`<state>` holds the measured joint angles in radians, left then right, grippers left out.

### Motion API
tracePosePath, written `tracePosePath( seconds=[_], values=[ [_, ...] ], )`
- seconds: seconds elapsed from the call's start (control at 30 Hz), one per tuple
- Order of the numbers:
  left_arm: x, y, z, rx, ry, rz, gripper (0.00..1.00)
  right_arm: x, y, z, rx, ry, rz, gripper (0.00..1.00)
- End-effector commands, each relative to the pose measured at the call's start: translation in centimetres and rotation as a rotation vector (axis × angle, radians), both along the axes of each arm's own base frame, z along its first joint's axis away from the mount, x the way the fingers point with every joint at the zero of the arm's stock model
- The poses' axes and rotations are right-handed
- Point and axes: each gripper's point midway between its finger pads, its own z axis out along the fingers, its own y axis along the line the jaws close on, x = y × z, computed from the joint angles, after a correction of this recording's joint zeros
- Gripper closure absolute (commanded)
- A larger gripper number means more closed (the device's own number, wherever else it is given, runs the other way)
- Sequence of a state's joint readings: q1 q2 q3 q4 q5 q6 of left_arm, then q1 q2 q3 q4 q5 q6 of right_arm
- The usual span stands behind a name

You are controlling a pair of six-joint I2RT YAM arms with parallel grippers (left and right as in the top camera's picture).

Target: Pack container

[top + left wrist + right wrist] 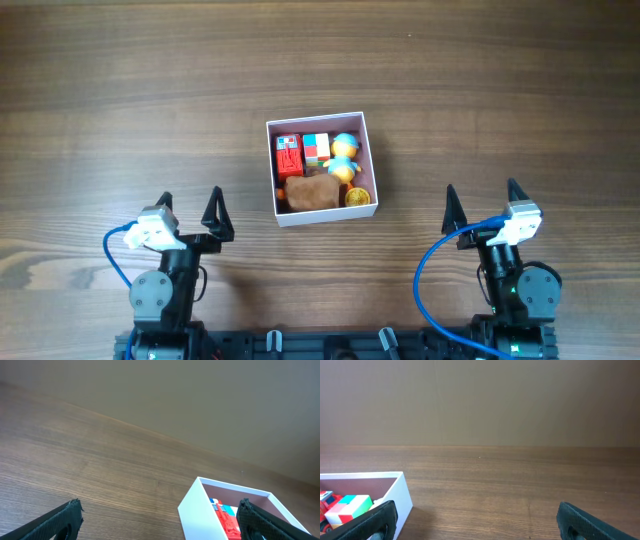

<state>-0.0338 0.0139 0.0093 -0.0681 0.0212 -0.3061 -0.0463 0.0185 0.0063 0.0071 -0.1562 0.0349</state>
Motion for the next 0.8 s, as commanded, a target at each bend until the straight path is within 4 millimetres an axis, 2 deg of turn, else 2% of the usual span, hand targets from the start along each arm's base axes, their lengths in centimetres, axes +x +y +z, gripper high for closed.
tracePosePath(
  seconds=[0.0,0.17,0.77],
  values=[
    [-0.03,0.18,-0.07,-0.013,-0.001,0.016,0.0,-0.01,0.07,0.11,-0.008,-0.006,0.001,0.0],
    [-0.05,-0.04,-0.11,0.038,-0.002,-0.001,0.0,-0.01,0.07,0.11,-0.008,-0.006,0.001,0.0],
    [-0.03,-0.03,-0.16,0.038,0.0,0.0,0.0,-0.01,0.07,0.11,-0.008,-0.006,0.001,0.0]
  ],
)
